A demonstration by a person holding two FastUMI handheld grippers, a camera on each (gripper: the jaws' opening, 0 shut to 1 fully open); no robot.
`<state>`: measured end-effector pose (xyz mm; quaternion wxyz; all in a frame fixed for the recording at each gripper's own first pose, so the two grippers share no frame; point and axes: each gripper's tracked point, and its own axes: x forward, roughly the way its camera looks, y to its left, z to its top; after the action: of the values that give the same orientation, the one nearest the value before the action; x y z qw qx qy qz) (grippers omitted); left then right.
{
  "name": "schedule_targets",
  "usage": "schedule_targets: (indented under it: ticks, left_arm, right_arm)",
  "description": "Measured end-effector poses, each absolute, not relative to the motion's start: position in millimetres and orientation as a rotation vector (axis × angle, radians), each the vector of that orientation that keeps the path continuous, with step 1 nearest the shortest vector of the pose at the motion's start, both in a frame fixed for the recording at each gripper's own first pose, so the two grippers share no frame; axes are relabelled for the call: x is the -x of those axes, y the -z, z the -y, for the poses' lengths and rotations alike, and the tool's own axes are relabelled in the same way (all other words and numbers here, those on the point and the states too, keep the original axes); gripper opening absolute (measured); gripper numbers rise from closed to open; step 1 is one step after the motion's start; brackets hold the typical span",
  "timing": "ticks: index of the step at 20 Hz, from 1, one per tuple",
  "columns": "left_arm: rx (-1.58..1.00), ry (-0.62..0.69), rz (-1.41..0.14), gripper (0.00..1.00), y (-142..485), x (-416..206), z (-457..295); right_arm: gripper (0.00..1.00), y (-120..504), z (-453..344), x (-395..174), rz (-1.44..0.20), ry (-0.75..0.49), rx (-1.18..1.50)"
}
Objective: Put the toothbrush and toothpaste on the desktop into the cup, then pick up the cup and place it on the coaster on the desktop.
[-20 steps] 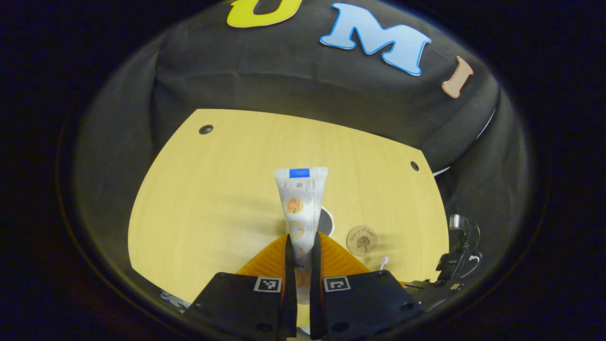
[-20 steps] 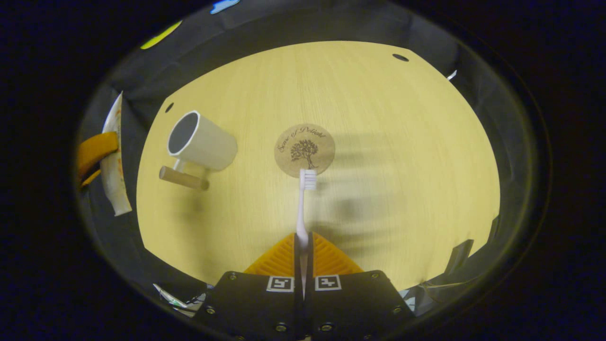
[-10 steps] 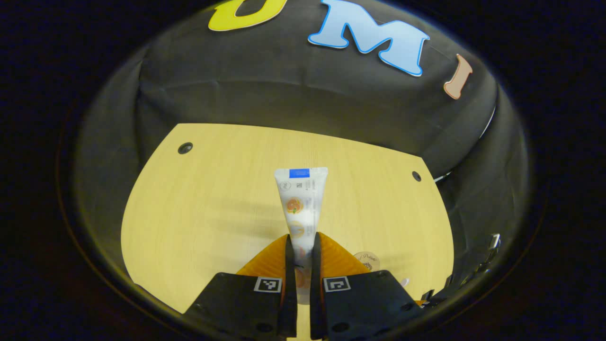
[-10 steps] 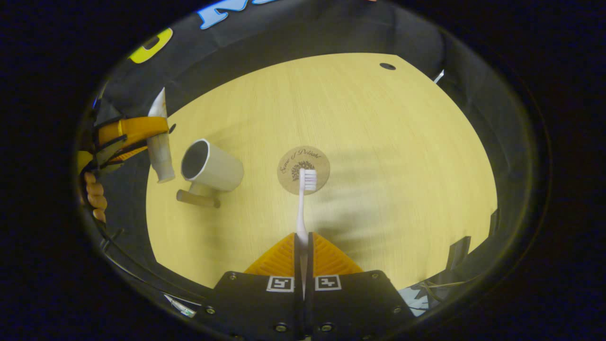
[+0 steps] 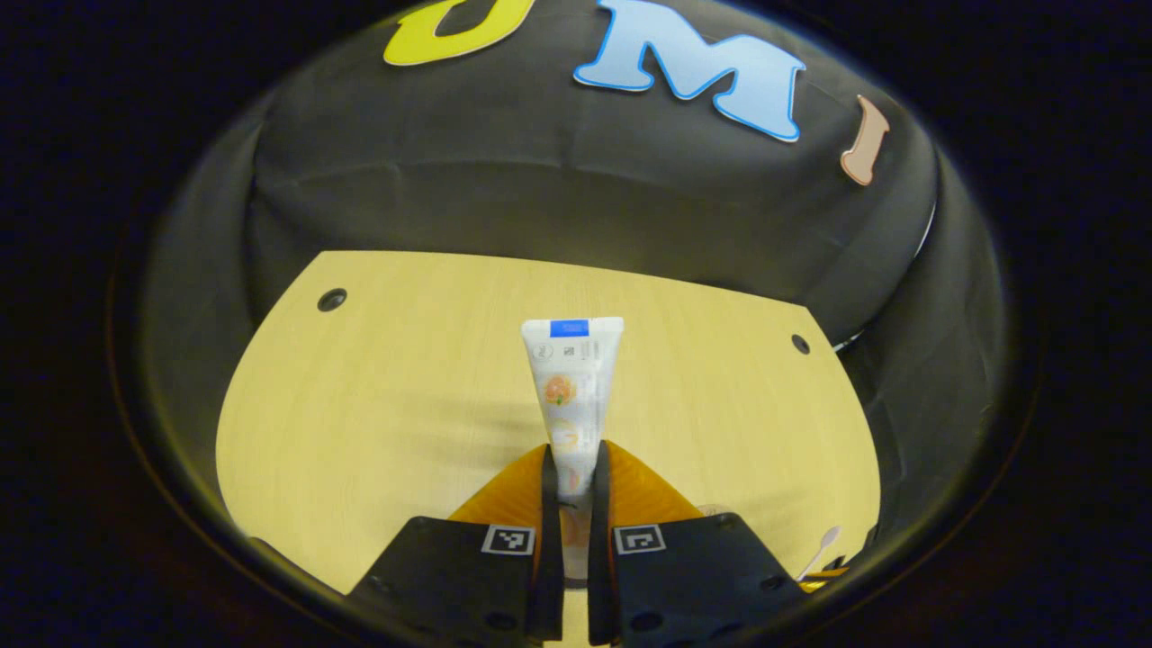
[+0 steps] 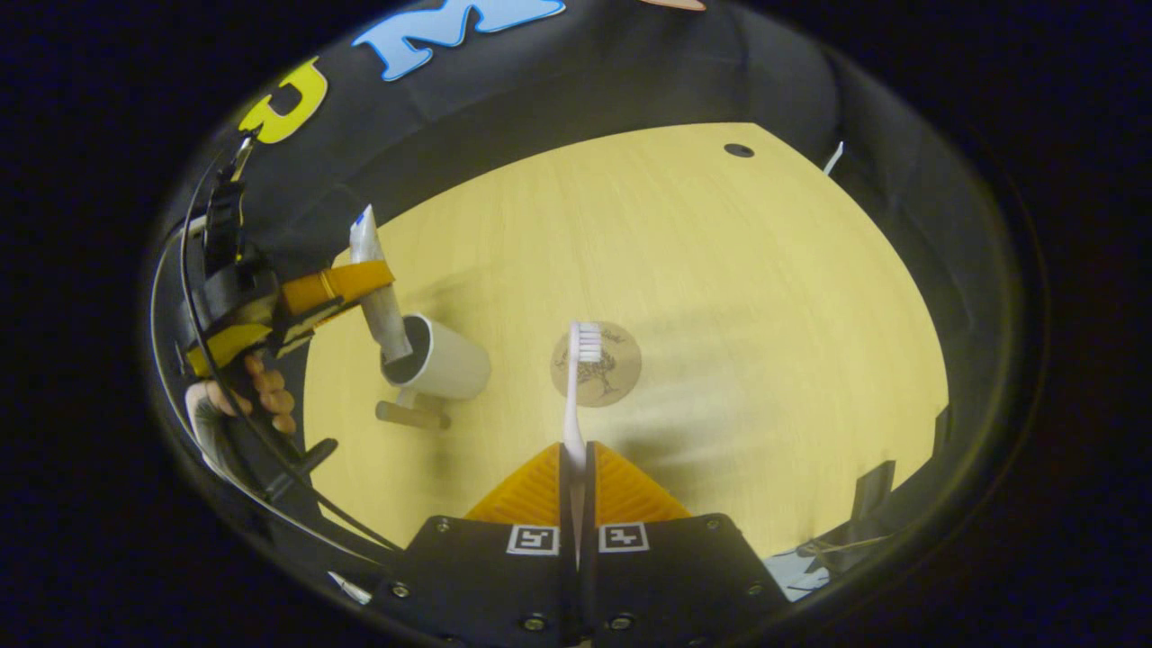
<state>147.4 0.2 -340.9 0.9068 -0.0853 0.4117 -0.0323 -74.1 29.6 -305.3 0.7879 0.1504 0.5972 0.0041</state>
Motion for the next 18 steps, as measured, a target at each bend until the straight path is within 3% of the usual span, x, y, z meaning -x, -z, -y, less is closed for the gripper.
schedule_targets:
  ticks: [8,13,14,16,18]
  left_arm:
    - [0.143,0.071,-0.834,0.22,355,-124,1]
    - [0.172,0.116,-0.809,0.30,345,-111,7]
    - [0.186,0.136,-0.815,0.37,346,-108,10]
    - [0.205,0.145,-0.806,0.60,342,-103,11]
    - [0.198,0.145,-0.778,0.53,332,-99,8]
  right_arm:
    - [0.02,292,-30,45,-1.238,-0.023,-0.347]
    - [0.02,284,-33,31,-1.193,-0.037,-0.354]
    - [0.02,281,-36,28,-1.184,-0.043,-0.353]
    - [0.02,275,-40,19,-1.167,-0.056,-0.349]
    - [0.02,270,-48,10,-1.146,-0.073,-0.344]
